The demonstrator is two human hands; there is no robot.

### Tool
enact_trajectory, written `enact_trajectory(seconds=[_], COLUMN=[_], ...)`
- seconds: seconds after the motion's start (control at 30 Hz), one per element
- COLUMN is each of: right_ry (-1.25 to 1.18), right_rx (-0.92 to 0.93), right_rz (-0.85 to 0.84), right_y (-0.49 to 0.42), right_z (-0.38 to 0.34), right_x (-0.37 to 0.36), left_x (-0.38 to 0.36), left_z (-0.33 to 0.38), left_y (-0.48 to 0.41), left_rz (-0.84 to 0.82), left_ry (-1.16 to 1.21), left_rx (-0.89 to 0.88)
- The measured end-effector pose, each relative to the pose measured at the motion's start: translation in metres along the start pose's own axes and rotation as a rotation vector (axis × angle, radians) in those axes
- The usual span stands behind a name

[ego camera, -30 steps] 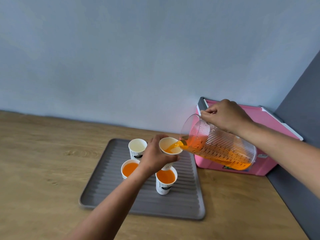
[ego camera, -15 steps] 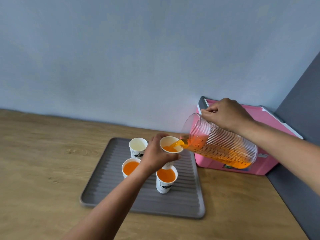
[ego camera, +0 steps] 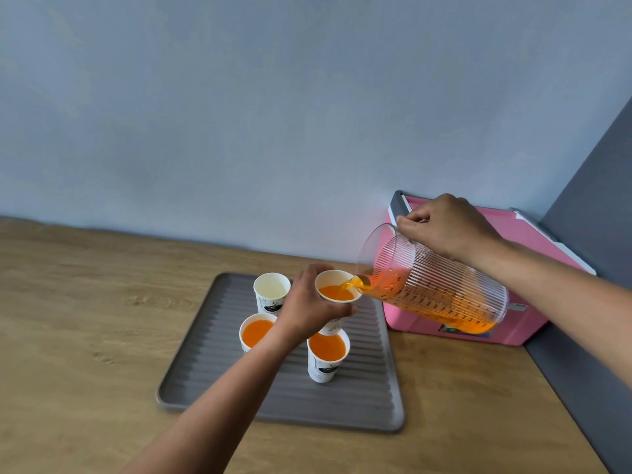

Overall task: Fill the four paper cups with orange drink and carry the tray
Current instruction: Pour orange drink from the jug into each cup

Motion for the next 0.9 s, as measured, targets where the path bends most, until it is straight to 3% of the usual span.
enact_trajectory(seconds=[0.9], right_ry=[0.031], right_rx=[-0.002], right_rz=[-0.002], right_y=[0.0044], right_z=[0.0082], right_x=[-0.0015], left_x=[-0.0082], left_z=[0.0018], left_y=[0.0018], left_rz=[-0.039], left_ry=[0.046], left_rx=[-0.007])
Point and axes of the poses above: each hand's wrist, its own y-axis away from the middle knuckle, its own x-axis out of the back of the hand, z = x × y, the point moved 5 cm from there along -y, towards the middle knuckle, and after that the axes turned 9 degrees about -y, right-handed, at the moved point
